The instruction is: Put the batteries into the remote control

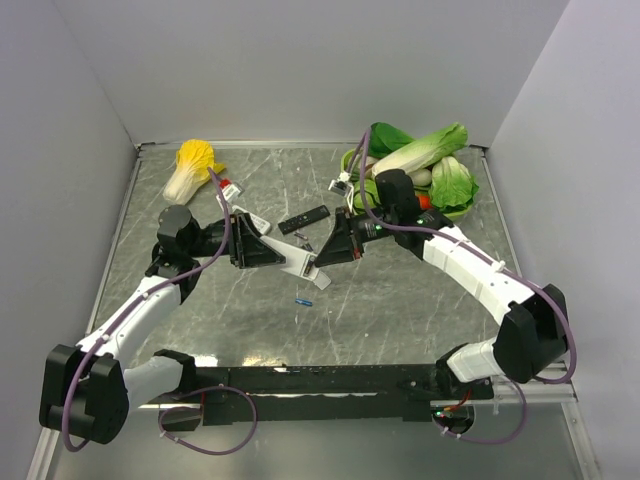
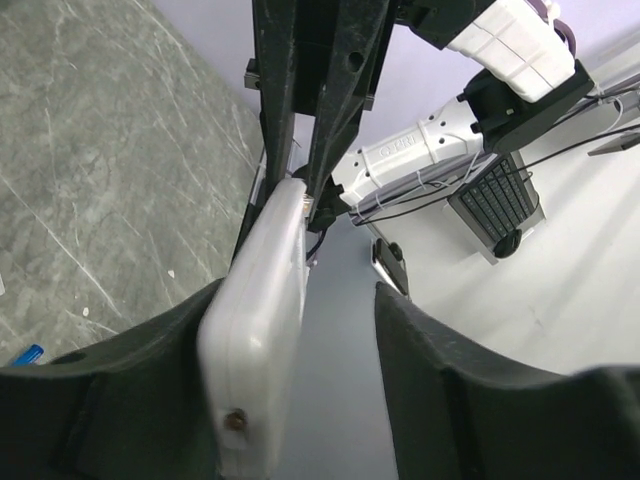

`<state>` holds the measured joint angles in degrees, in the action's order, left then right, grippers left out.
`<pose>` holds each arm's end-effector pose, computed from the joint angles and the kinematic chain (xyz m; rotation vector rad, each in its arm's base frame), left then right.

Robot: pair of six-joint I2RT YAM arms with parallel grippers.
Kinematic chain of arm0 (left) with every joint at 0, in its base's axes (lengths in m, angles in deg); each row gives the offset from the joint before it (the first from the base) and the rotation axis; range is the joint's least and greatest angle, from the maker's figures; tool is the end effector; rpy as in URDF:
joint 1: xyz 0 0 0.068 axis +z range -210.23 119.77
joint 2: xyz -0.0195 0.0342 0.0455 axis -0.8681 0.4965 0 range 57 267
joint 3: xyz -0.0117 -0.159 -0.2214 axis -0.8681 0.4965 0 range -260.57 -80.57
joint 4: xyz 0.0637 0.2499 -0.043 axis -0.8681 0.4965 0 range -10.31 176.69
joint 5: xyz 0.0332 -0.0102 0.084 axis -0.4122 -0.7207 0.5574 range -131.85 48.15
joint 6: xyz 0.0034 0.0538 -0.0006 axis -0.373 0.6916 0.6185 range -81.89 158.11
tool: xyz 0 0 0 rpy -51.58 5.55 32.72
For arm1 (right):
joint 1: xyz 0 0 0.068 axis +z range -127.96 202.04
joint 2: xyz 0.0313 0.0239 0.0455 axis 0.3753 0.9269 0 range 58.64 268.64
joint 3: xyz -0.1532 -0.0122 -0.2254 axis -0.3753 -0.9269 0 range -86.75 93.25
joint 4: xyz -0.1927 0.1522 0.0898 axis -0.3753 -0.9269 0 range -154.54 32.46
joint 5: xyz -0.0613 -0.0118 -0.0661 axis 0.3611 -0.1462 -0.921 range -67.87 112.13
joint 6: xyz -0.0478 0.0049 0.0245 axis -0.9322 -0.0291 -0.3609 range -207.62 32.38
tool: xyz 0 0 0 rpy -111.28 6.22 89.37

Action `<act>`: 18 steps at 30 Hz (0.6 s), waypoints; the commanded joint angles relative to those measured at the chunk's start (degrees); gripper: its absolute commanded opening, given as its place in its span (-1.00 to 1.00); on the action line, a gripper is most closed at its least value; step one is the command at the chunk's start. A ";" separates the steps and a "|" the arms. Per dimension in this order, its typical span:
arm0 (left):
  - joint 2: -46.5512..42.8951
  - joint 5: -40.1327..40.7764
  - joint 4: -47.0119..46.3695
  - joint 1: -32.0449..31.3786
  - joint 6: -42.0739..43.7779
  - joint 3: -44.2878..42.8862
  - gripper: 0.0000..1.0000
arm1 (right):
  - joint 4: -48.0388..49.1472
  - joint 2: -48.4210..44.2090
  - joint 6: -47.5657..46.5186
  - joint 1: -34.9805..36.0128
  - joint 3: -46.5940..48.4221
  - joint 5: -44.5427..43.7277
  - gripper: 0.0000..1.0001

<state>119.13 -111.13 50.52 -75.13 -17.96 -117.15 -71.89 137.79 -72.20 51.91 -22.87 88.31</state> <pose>0.2137 -0.0913 0.3008 0.5140 1.8201 -1.7989 0.2434 0.1772 0.3224 -1.0119 1.9045 1.6642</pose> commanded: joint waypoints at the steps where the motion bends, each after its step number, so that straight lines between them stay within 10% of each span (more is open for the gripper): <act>1: -0.08 -2.27 -0.63 -0.40 2.37 -1.48 0.13 | -3.39 1.35 -4.07 0.45 4.67 1.07 -1.00; 13: 0.10 -1.83 1.22 -1.36 4.22 -0.95 -0.40 | -7.27 4.34 -6.71 1.33 8.37 -0.78 -1.00; 18: -1.74 2.02 0.69 -1.36 4.31 1.06 -0.97 | -7.89 3.12 -7.33 1.42 9.42 -4.72 -0.90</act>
<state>119.37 -110.64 53.10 -75.52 -15.10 -117.06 -79.89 141.46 -78.23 53.02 -16.95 87.96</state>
